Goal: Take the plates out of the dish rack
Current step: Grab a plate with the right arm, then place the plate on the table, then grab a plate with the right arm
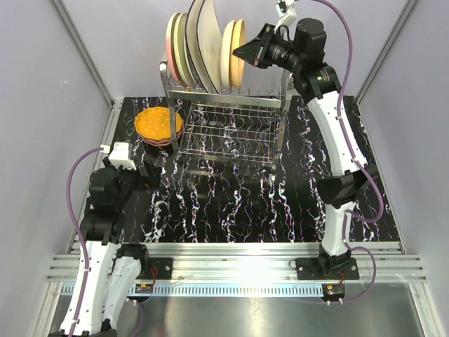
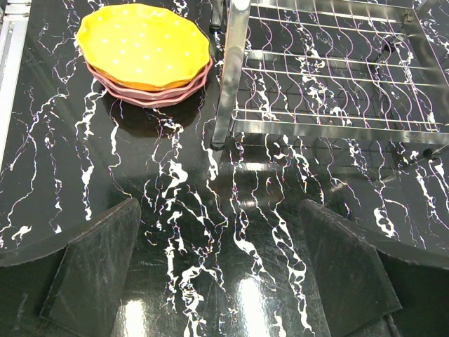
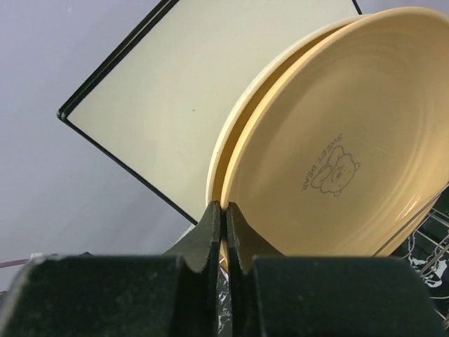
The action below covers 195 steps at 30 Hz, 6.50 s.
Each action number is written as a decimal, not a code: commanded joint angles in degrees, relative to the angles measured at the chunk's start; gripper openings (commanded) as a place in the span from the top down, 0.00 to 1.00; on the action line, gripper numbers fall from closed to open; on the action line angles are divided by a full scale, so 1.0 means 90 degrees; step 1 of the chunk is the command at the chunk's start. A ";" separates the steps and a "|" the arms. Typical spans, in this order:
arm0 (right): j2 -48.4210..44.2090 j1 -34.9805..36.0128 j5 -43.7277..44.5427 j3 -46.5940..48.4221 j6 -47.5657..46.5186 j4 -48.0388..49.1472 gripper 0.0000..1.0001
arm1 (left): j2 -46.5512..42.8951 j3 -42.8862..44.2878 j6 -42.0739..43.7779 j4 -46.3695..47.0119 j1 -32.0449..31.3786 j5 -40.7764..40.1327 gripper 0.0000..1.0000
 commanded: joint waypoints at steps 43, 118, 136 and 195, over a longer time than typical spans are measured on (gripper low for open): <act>-0.3784 -0.1651 -0.3013 -0.1396 -0.2693 -0.1363 1.00 | -0.0107 0.0042 0.0071 0.0233 -0.0025 0.0074 0.01; -0.1951 -0.3351 0.1490 -0.7695 -1.1390 -0.0248 1.00 | -0.0410 0.0003 0.0042 0.0321 -0.0084 0.0358 0.01; -0.0270 -0.3184 0.2320 -0.7304 -1.0971 0.1941 0.86 | -0.0254 0.0003 0.0032 0.0351 -0.0084 0.0397 0.01; -0.6480 -0.3204 -0.2446 -0.9687 -0.5404 -0.0998 0.00 | 0.5603 0.8145 -0.1073 -0.4279 -0.6646 -0.7572 0.01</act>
